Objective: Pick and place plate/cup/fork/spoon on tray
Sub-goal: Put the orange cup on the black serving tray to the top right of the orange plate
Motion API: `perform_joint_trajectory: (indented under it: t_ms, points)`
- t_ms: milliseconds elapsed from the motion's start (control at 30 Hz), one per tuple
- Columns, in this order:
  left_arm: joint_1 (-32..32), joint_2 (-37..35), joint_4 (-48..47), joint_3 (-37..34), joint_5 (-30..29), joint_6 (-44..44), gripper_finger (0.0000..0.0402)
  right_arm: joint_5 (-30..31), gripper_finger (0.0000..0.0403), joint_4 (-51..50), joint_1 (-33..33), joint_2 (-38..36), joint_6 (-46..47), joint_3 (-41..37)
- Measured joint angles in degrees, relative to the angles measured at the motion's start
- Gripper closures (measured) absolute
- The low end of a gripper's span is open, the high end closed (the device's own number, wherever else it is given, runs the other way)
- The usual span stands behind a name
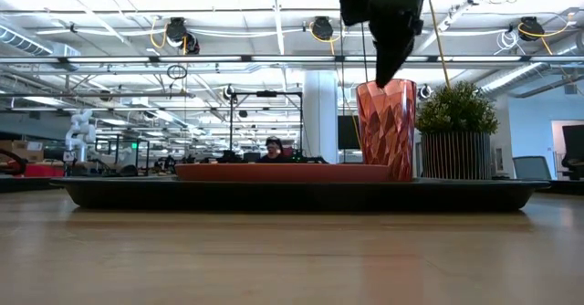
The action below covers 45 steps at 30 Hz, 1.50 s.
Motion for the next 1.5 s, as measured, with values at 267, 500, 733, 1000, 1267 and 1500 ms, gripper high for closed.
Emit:
perform_joint_trajectory:
  t_ms: [267,500,733,1000,1267,1500]
  points:
    - [0.0,-0.34,-0.43,0.0,0.0,0.07,0.0282,0.24,0.0288,2.88,-0.02,0.02,-1.8,-6.47]
    - [0.0,-0.32,-0.39,0.0,0.0,0.22,0.0282,5.95,0.038,4.47,-0.31,0.02,-4.99,-6.84]
    - [0.0,-0.32,-0.39,0.0,0.0,0.24,0.0282,6.01,0.0397,7.51,-0.95,0.02,-7.94,-6.84]
    - [0.0,-0.32,-0.42,0.0,0.0,0.26,0.0282,3.03,0.04,8.46,-3.47,0.02,-9.66,-6.84]
    - [0.0,-0.32,-0.7,0.02,0.0,0.26,0.0282,1.68,0.0398,9.49,-5.27,0.02,-10.1,-6.84]
    - [0.0,-0.32,-1.18,0.04,0.0,0.26,0.0282,1.9,0.0373,10.69,-5.27,0.0,-11.51,-6.84]
